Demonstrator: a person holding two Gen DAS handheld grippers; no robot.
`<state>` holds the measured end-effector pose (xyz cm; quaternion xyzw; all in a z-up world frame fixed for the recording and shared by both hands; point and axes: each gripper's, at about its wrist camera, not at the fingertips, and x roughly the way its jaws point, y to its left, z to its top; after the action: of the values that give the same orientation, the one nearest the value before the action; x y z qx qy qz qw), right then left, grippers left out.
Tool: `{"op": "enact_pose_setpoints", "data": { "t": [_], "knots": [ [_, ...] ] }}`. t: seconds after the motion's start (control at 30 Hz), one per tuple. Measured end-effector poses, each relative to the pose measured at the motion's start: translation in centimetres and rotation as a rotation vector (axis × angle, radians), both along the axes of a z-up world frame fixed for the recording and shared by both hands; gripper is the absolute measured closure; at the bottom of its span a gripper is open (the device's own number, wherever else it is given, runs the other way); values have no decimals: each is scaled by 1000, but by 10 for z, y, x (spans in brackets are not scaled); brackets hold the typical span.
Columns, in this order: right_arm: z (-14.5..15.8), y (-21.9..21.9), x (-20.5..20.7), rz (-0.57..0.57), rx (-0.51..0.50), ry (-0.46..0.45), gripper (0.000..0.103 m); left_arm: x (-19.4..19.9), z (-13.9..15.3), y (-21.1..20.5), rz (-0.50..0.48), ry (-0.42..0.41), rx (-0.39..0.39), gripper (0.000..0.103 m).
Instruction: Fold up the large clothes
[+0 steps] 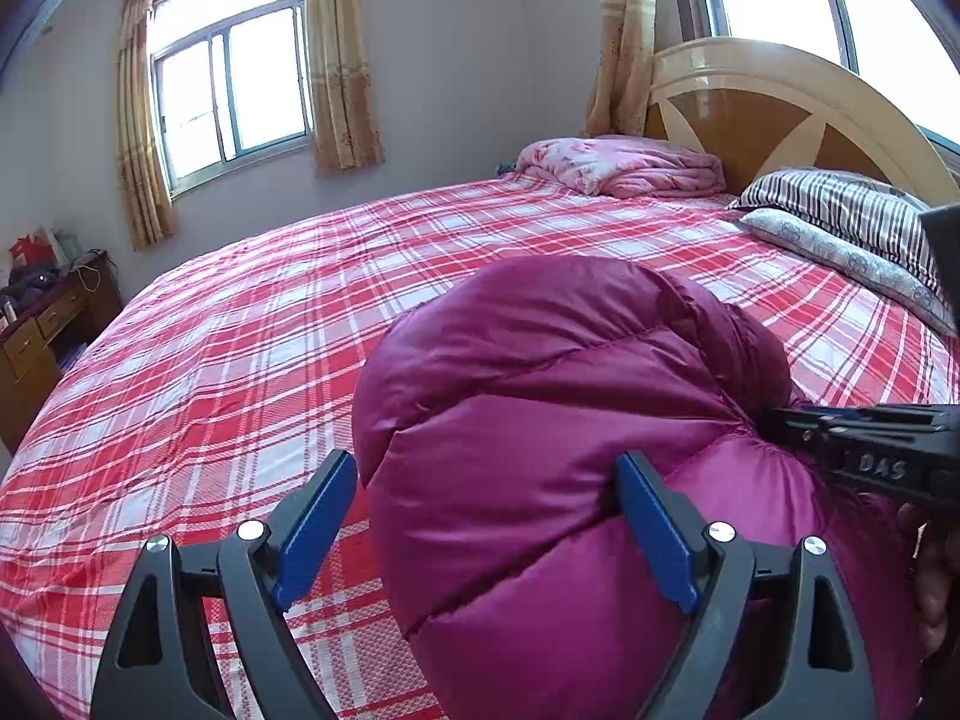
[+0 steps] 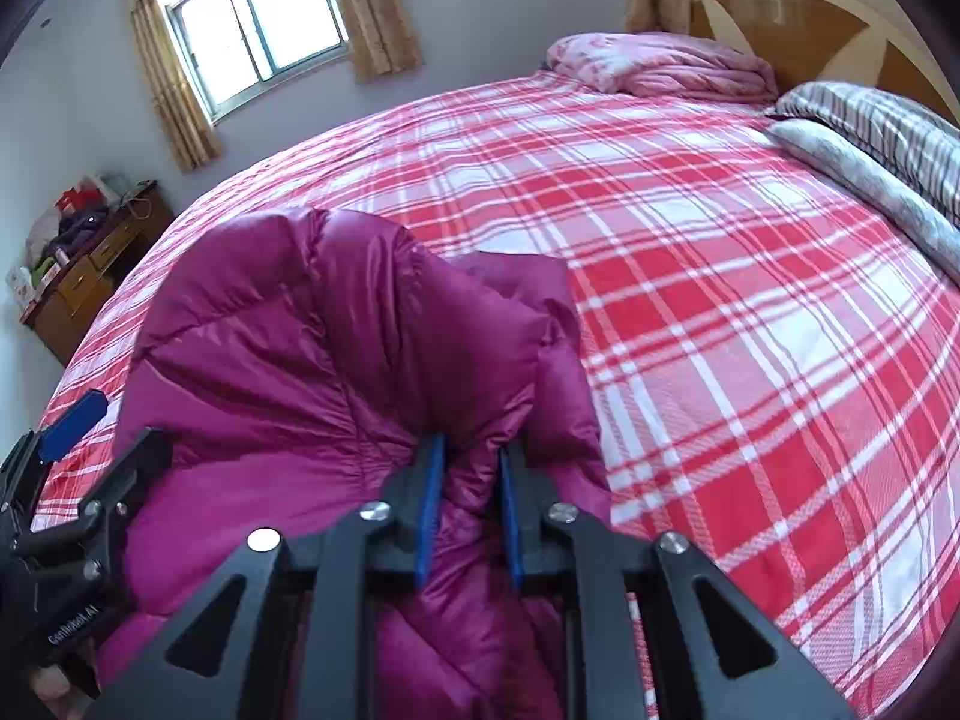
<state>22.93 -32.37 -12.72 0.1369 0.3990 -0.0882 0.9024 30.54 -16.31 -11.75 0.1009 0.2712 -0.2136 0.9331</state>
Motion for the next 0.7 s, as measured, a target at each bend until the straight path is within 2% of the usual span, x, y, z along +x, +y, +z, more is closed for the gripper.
{"op": "enact_pose_setpoints", "data": {
  "t": [0.07, 0.13, 0.23, 0.3, 0.33, 0.43, 0.53, 0.7],
  "knots": [
    [23, 3, -10, -47, -45, -59, 60, 2, 3, 2, 9, -12, -3, 15],
    [50, 18, -17, -49, -136, -148, 59, 6, 10, 7, 53, -28, -23, 15],
    [71, 47, -9, 33, -203, -218, 59, 18, 12, 11, 119, 17, -47, 15],
    [64, 57, 8, 87, -185, -199, 59, 24, 8, 11, 160, 49, -47, 15],
    [53, 60, 20, 114, -178, -158, 60, 26, 5, 10, 178, 64, -39, 15],
    [18, 56, 36, 105, -195, -72, 60, 25, -5, 9, 192, 83, -36, 15],
    [3, 44, 30, 83, -159, -78, 61, 25, -15, 2, 176, 93, -25, 12],
    [-4, 32, 24, 65, -145, -72, 61, 31, -25, -6, 173, 121, -24, 9]
  ]
}}
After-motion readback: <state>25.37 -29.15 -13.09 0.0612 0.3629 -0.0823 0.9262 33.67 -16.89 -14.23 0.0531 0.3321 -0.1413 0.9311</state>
